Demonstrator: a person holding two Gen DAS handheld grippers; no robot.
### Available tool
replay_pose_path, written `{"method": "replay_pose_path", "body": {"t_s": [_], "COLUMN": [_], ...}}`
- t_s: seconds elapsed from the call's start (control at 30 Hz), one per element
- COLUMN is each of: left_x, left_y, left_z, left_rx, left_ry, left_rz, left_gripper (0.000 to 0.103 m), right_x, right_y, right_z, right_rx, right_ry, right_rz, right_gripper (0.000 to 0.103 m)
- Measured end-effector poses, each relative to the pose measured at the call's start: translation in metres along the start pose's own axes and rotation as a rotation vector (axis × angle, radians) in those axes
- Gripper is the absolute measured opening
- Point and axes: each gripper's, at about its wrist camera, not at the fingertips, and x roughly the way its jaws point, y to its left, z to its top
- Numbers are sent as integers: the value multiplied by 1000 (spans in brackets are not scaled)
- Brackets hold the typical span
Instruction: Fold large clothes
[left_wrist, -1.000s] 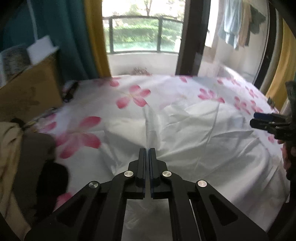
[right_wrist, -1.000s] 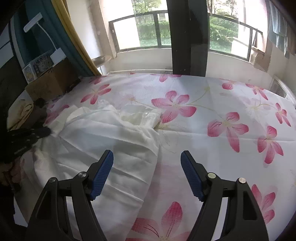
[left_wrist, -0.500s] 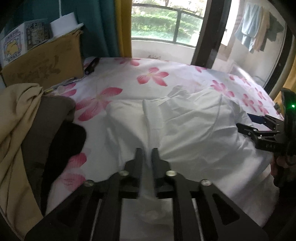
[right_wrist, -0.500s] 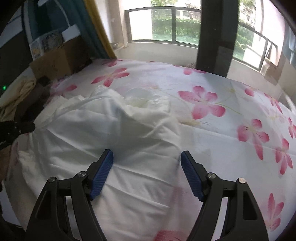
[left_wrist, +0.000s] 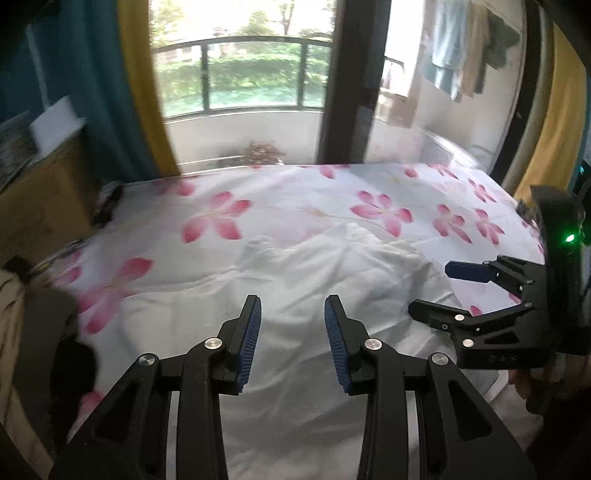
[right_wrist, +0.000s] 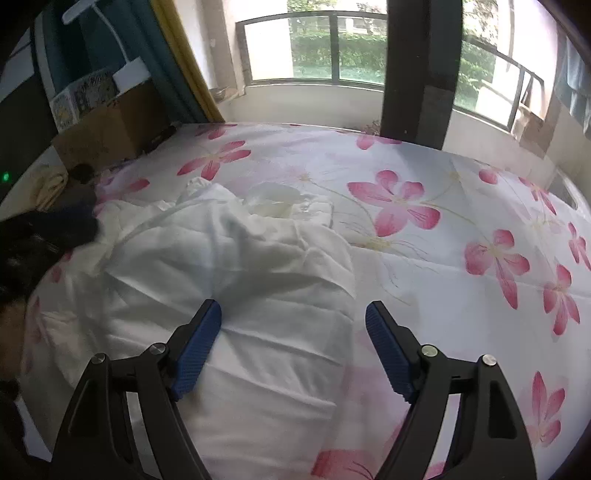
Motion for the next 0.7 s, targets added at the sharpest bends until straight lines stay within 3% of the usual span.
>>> {"method": "replay_pose_path", "body": {"t_s": [0.33, 0.7], "left_x": [33, 33], "left_y": [-6, 2], "left_z": [-11, -25], "left_rx": [9, -26], "left_ry": [78, 97], "left_rz": [-5, 5], "left_gripper": [41, 44], "right_x": [-15, -10], "right_y": [-20, -24], "right_z": [-12, -30], "right_rx": [53, 92], "right_ry": [15, 32], "right_rz": [-20, 9], "right_gripper": [81, 89]}}
